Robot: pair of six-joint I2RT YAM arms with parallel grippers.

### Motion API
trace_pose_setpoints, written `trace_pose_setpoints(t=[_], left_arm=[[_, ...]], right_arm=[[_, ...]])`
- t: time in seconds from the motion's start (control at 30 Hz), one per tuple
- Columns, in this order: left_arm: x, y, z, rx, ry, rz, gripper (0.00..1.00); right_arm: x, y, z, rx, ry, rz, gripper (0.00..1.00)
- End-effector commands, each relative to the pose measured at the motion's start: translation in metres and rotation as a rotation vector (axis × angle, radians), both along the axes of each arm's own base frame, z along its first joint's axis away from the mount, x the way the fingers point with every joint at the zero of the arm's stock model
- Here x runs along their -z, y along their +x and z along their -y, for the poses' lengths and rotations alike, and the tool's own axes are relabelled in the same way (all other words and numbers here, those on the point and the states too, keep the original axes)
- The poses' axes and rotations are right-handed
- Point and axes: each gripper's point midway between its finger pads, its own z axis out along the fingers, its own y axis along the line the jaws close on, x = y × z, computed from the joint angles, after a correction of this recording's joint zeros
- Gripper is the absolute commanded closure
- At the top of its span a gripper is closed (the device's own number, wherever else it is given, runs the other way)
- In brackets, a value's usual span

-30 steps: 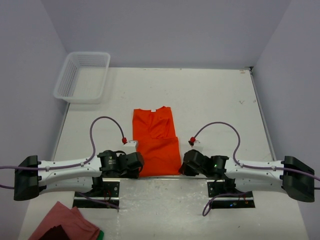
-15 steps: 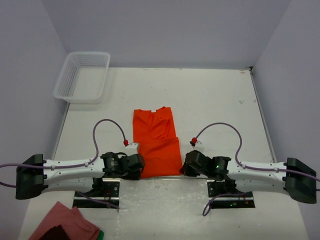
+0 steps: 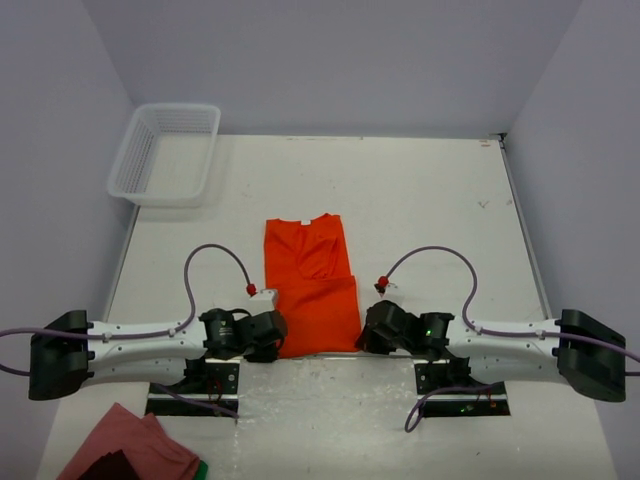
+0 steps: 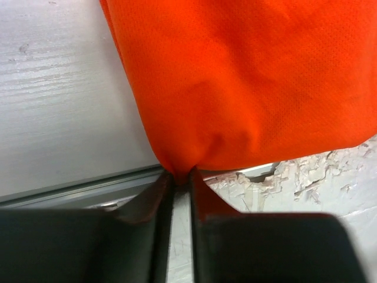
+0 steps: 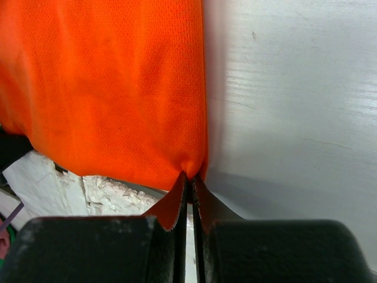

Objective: Fold and stack the t-shirts
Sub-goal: Grab one side of the 2/3 rectangular tshirt with both arms

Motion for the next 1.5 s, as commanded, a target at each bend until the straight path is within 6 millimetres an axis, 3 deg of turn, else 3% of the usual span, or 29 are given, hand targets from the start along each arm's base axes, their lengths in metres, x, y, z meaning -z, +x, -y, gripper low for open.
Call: trace_pose_setpoints(t=[0.0,0.07,0.2,0.47,1.07,1.23,1.37,1.4,1.47], left_arm=[[-0.001,0.007,0.001,-0.031,-0.025,0.044,0.90],[-0.003,0.007,0.001,-0.032,-0.029,0.043,1.00],[-0.010,0.009,0.001,-0.033,-0.032,0.055,1.00],[-0.043,0.020,0.001,-0.032,-0.038,0.119,1.00],[-0.045,-0.001,0.012,0.026,-0.115,0.085,1.00],[-0.062,-0.002,0.026,0.040,-0.158,0.118,1.00],[-0.087,0.012,0.033,0.023,-0.179,0.194,1.00],[-0.103,0.017,0.037,0.009,-0.201,0.220,1.00],[-0.117,0.030,0.029,-0.034,-0.171,0.285,1.00]], right_arm=[[0.003,-0.002,-0.001,-0.017,-0.013,-0.002,1.00],[0.002,-0.001,-0.001,-0.019,-0.016,-0.001,1.00],[-0.001,0.000,-0.004,-0.026,-0.027,0.010,1.00],[-0.009,0.008,0.001,-0.030,-0.101,0.055,1.00],[-0.037,0.010,-0.006,-0.091,-0.092,0.111,1.00],[-0.060,0.017,-0.012,-0.114,-0.110,0.156,1.00],[-0.101,0.031,-0.018,-0.120,-0.123,0.231,1.00],[-0.109,0.035,-0.019,-0.116,-0.130,0.249,1.00],[-0.131,0.044,-0.024,-0.128,-0.127,0.285,1.00]])
